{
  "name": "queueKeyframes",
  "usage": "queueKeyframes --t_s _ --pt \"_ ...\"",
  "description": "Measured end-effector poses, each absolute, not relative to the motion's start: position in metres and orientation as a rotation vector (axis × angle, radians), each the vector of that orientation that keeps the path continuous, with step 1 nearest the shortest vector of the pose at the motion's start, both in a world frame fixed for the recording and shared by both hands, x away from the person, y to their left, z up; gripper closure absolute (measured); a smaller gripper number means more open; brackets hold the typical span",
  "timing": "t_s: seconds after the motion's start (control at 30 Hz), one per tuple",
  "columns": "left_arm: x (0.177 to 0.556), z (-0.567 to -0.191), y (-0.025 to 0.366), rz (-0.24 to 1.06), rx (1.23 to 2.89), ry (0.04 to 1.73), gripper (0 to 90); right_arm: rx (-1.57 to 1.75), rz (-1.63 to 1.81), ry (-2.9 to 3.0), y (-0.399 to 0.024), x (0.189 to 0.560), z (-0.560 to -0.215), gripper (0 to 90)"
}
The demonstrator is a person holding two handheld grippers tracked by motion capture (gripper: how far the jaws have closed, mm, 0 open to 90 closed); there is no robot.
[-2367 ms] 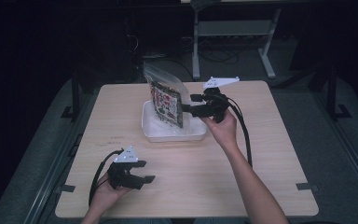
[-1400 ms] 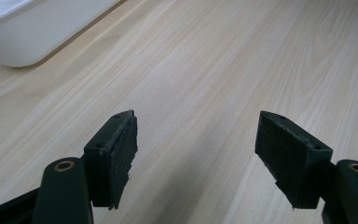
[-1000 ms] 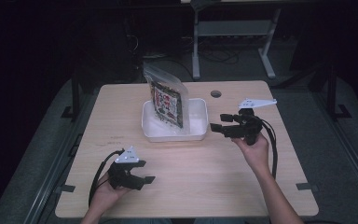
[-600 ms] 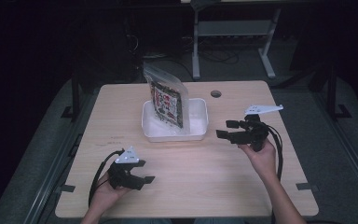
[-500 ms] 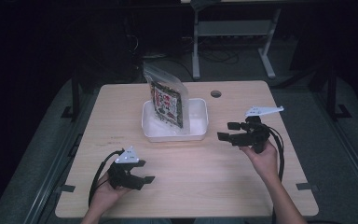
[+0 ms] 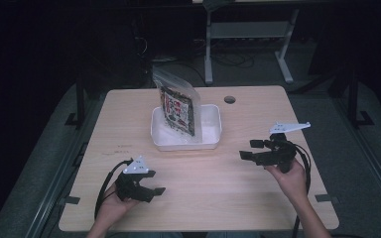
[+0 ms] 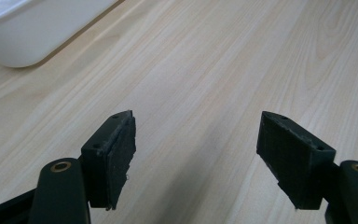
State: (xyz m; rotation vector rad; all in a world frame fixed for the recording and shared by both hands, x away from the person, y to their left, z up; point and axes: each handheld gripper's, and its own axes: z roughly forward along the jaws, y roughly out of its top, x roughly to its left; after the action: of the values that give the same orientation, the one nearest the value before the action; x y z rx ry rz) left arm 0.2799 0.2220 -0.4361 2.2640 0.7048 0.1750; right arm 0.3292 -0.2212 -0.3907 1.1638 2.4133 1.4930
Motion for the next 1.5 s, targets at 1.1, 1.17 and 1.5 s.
queueKeyframes --t_s 1.1,1.17,1.5 --pt "0.28 -0.437 0.22 0.168 2.262 0.709 27.2 1.211 1.506 2.48 -0.236 0.291 -0.426 26.8" --pt "0.28 -0.437 0.22 0.167 2.262 0.71 27.2 1.211 1.505 2.487 -0.236 0.29 -0.426 26.8" --pt "0.276 -0.438 0.224 0.166 2.248 0.719 27.2 1.201 1.503 2.482 -0.24 0.268 -0.435 26.4"
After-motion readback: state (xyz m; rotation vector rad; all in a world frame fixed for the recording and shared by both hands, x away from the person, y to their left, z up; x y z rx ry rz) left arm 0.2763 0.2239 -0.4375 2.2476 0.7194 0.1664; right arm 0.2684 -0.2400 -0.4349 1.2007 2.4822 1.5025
